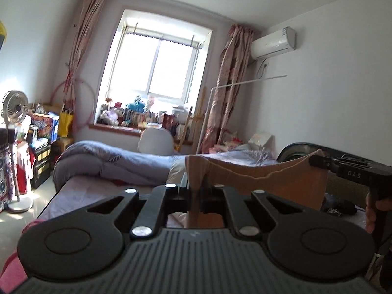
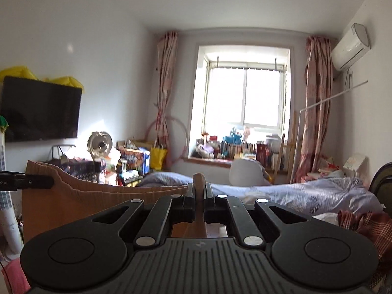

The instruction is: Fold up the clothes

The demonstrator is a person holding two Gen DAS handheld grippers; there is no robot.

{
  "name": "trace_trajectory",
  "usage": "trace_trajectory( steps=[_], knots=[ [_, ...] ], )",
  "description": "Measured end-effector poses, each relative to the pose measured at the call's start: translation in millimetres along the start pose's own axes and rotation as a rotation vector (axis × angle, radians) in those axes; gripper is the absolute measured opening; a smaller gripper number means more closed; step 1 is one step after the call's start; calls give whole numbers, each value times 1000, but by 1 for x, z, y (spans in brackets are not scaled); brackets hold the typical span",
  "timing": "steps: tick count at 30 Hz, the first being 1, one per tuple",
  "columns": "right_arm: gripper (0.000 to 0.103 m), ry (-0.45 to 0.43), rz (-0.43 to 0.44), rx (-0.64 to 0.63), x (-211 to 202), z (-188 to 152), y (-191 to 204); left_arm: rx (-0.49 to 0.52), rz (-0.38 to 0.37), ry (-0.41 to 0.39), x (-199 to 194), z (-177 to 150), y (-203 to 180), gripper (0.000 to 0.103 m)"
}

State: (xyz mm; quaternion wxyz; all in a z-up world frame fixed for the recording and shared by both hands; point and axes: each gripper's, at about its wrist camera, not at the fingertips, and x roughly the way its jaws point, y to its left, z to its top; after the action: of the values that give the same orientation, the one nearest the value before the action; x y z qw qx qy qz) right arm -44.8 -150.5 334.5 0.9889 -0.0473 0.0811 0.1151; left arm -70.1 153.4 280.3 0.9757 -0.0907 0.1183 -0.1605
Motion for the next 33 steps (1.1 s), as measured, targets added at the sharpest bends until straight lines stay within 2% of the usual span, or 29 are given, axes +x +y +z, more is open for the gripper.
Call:
trace_trajectory(
  steps=[2,5,8,11,15,23,33],
  knots=[
    [7,35,41,28,21,-22,16,-36,13,44,11,-22,13,5],
    [7,63,113,68,39,-51,39,-87,-20,64,17,-45,21,5],
    [7,84,200,113,19,-79,68,-125,-51,75,9,-73,20,5],
    [7,127,289,160,17,-112,89,-161,-82,106,3,-107,18,5],
    [7,200,354,239,25,-149,101,-211,-142,143,13,-143,22,5],
    [7,326,355,332,57,-200,101,-253,-140,221,41,-186,38,6],
    [8,440,478,464,82,-239,110,-339,-168,275,45,-225,72,7]
  ],
)
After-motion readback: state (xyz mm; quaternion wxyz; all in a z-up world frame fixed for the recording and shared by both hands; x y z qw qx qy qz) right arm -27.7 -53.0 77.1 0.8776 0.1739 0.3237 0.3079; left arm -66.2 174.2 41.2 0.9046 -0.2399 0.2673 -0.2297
